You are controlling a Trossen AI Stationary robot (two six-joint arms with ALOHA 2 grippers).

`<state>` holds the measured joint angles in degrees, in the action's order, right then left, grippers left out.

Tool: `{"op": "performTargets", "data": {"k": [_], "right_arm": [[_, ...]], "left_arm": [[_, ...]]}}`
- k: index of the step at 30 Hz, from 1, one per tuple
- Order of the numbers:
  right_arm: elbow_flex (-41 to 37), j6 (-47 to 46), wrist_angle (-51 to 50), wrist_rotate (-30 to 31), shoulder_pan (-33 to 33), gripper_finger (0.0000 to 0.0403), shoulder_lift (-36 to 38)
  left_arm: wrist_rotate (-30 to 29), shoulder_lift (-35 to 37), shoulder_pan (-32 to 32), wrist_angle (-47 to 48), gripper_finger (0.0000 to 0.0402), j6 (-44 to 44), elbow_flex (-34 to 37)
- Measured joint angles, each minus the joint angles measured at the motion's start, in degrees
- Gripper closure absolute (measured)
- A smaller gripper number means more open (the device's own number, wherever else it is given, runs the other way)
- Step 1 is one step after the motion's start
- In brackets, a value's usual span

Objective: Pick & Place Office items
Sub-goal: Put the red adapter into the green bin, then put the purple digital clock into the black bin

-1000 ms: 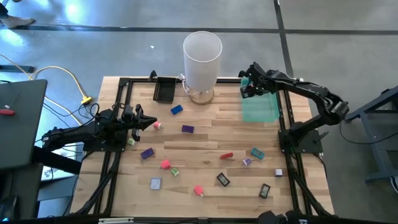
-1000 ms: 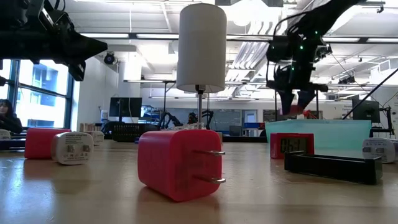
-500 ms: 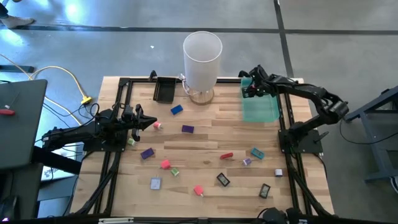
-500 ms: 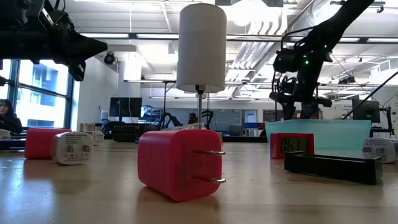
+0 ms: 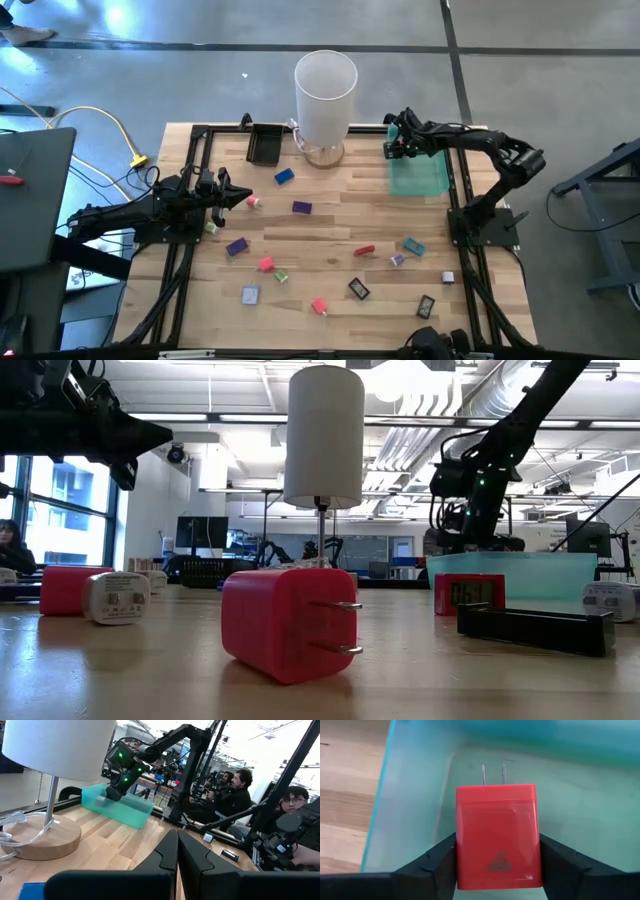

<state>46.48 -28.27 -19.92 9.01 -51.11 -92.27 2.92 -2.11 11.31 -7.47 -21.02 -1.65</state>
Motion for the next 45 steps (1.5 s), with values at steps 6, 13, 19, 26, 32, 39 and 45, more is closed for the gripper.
{"op": "performTargets", "data": {"k": [6, 13, 19, 26, 32, 39, 45], "right_arm": [[0.0, 2.98, 0.12, -0.04, 0.2, 0.0179, 0.0], [0.0, 1.27, 0.11, -0.19, 0.48, 0.0177, 0.0], [0.02, 1.02, 1.16, -0.04, 0.48, 0.0177, 1.17], [0.07, -0.28, -0.49, -0.3, 0.5, 0.0176, 6.61], [0.07, 2.44, -2.98, -6.04, 0.5, 0.0176, 13.49], [0.07, 3.37, -3.53, -12.29, 2.54, 0.0176, 22.74], [0.07, 4.55, -3.63, -12.13, 8.25, 0.0176, 29.41]], "left_arm": [[0.0, 0.0, 0.01, -0.02, 0.0401, 0.0, -0.02], [0.0, 0.01, 0.0, 0.0, 0.0401, 0.0, -0.01], [0.01, 0.0, 0.02, -0.01, 0.0401, 0.01, -0.01], [0.0, 0.0, 0.02, -0.01, 0.0401, 0.0, 0.0], [0.0, 0.0, 0.02, -0.02, 0.0401, -0.02, 0.0], [0.02, 0.0, 0.01, 0.0, 0.0401, 0.0, -0.01], [0.61, 0.01, 0.01, 0.1, 0.0401, -0.35, -0.01]]}}
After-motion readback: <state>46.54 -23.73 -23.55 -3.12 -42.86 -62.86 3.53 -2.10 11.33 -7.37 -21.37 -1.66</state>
